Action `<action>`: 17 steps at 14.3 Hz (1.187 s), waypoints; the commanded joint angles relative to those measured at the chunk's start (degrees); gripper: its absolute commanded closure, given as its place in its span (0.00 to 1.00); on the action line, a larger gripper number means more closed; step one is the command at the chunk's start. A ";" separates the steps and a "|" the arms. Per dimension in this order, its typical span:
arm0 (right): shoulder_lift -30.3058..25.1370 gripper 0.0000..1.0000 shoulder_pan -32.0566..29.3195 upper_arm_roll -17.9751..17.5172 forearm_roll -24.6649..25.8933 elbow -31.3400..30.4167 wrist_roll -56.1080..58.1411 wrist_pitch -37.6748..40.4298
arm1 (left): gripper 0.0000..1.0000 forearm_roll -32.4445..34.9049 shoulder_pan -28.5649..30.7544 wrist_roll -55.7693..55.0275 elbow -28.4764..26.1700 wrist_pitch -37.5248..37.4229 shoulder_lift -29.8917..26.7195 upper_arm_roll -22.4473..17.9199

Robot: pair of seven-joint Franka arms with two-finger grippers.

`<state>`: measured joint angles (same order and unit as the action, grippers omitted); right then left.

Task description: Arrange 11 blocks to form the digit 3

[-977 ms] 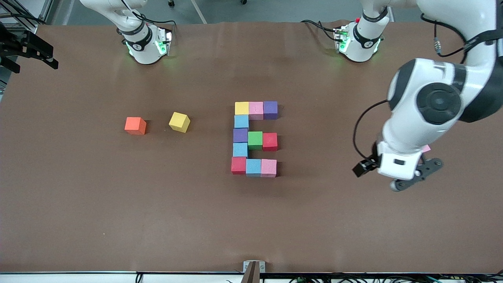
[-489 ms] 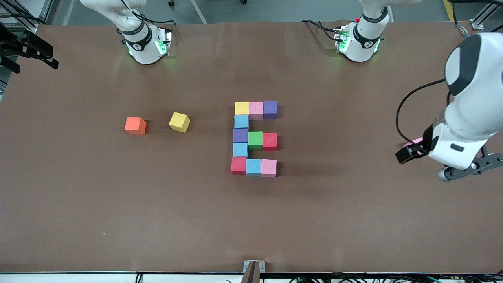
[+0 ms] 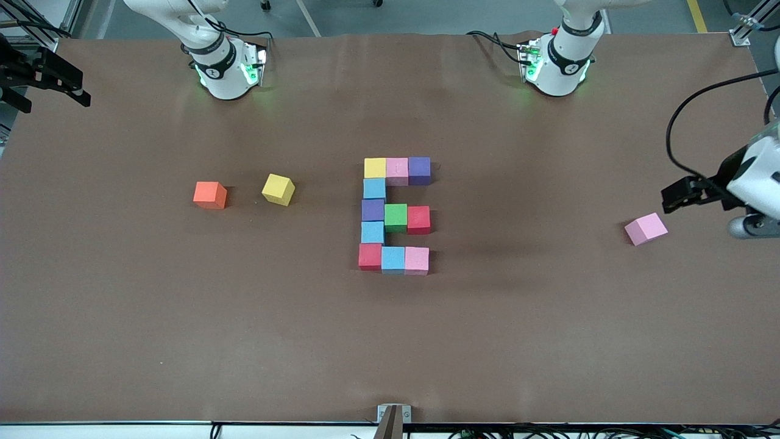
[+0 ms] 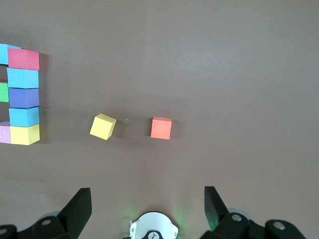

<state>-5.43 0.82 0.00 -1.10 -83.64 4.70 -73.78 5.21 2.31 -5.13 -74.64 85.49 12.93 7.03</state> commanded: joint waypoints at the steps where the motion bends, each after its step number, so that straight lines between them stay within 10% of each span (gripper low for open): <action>1: -0.02 0.00 0.15 0.18 -0.13 0.15 0.23 0.66 | 0.00 -2.31 0.06 3.18 -9.35 -0.50 -8.85 -1.14; 8: -0.02 0.00 -0.20 0.44 -0.56 -0.03 0.05 0.92 | 0.00 -2.75 -6.16 3.12 -28.79 6.44 -24.16 -5.53; 17: -0.02 0.00 -0.03 0.36 -1.36 -0.03 -0.04 -0.05 | 0.00 -6.27 -9.08 -0.50 -25.65 3.11 -23.74 -7.82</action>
<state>-5.41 0.81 0.28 -1.54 -83.65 4.69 -73.56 0.17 -6.46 -4.89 -100.99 89.60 -10.90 -0.07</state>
